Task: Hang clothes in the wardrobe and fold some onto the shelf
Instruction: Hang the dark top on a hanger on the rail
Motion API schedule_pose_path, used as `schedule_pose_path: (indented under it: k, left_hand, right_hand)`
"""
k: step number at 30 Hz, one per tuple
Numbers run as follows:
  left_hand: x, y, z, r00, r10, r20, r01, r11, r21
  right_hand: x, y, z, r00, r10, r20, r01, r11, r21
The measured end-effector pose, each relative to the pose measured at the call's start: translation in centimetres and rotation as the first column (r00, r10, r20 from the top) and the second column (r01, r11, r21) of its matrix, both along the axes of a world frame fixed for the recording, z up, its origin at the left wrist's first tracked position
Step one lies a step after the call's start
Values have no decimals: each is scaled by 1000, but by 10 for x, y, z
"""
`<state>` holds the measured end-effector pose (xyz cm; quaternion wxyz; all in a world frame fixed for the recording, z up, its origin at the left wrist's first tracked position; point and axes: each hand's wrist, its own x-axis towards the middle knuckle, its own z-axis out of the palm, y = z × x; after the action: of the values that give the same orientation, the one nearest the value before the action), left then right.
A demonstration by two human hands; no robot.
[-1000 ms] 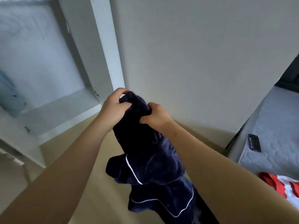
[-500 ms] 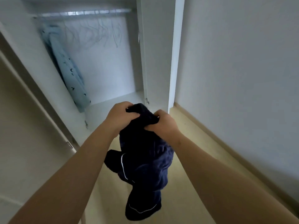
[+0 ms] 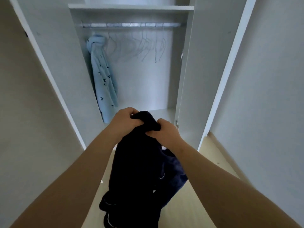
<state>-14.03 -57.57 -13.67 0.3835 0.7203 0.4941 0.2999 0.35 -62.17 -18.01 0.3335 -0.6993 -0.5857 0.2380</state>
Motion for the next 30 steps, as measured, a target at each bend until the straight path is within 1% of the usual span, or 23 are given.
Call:
schedule_pose_path:
  k: [2, 3, 6, 9, 10, 11, 13, 14, 15, 16, 17, 19, 21, 22, 23, 24, 26, 27, 28, 29, 30]
  left_hand:
    - [9, 15, 3, 970, 0, -243, 23, 995, 94]
    - [15, 24, 5, 948, 19, -318, 23, 992, 128]
    - [23, 44, 8, 905, 76, -418, -18, 990, 142]
    - [36, 59, 3, 863, 209, -461, -154, 976, 153]
    - [40, 64, 0, 870, 228, -436, -188, 973, 133]
    - [47, 69, -1, 901, 235, -366, -220, 972, 81]
    - [56, 74, -2, 965, 215, -152, -239, 958, -161]
    - [60, 79, -1, 977, 206, -63, -215, 938, -273]
    - [64, 86, -2, 983, 181, -42, -185, 929, -321]
    - [67, 94, -5, 986, 151, -73, -167, 934, -315]
    - [71, 101, -7, 983, 123, -138, -156, 950, -270]
    - [84, 115, -9, 948, 81, -309, -123, 985, -118]
    - [94, 127, -8, 896, 16, -443, -19, 1000, -2]
    - [99, 131, -6, 863, -37, -503, 56, 998, 24]
    - [104, 136, -4, 817, -80, -571, 127, 991, 43]
    - [109, 143, -4, 750, -99, -655, 190, 979, 69]
    - [117, 155, -5, 581, -32, -813, 278, 947, 161]
    - [119, 163, -6, 537, 19, -844, 289, 935, 205]
    - [120, 171, -7, 534, 58, -843, 279, 930, 240]
    - [117, 181, -9, 566, 88, -819, 248, 930, 271]
    - [113, 192, -9, 624, 116, -773, 200, 932, 301]
  right_hand:
    - [13, 21, -2, 997, 65, -50, -67, 997, -37]
    - [20, 33, -3, 992, 98, -78, -101, 994, -45]
    - [29, 58, -8, 978, 133, -160, -140, 989, -38]
    - [34, 80, -11, 963, 146, -227, -153, 988, -13]
    - [36, 86, -11, 963, 142, -230, -148, 989, -9]
    - [41, 93, -12, 963, 140, -231, -144, 990, 1]
    - [49, 102, -13, 964, 143, -223, -143, 990, 13]
    - [55, 107, -12, 965, 146, -220, -148, 989, 8]
    - [62, 112, -12, 965, 148, -218, -152, 988, -3]
    - [68, 116, -12, 964, 144, -222, -152, 988, -19]
    - [74, 122, -12, 964, 138, -226, -150, 988, -38]
    - [86, 131, -14, 968, 133, -214, -151, 986, -69]
    - [99, 139, -17, 976, 117, -185, -134, 988, -81]
    - [105, 143, -17, 980, 102, -171, -118, 990, -83]
    - [109, 148, -17, 984, 90, -156, -104, 991, -81]
    - [112, 154, -17, 986, 86, -141, -98, 992, -77]
    - [110, 165, -17, 986, 93, -136, -104, 992, -70]
    - [106, 171, -17, 983, 92, -158, -103, 993, -64]
    - [102, 178, -17, 979, 85, -184, -97, 994, -57]
    - [98, 186, -17, 975, 76, -211, -87, 995, -48]
    - [95, 195, -16, 967, 67, -244, -78, 996, -36]
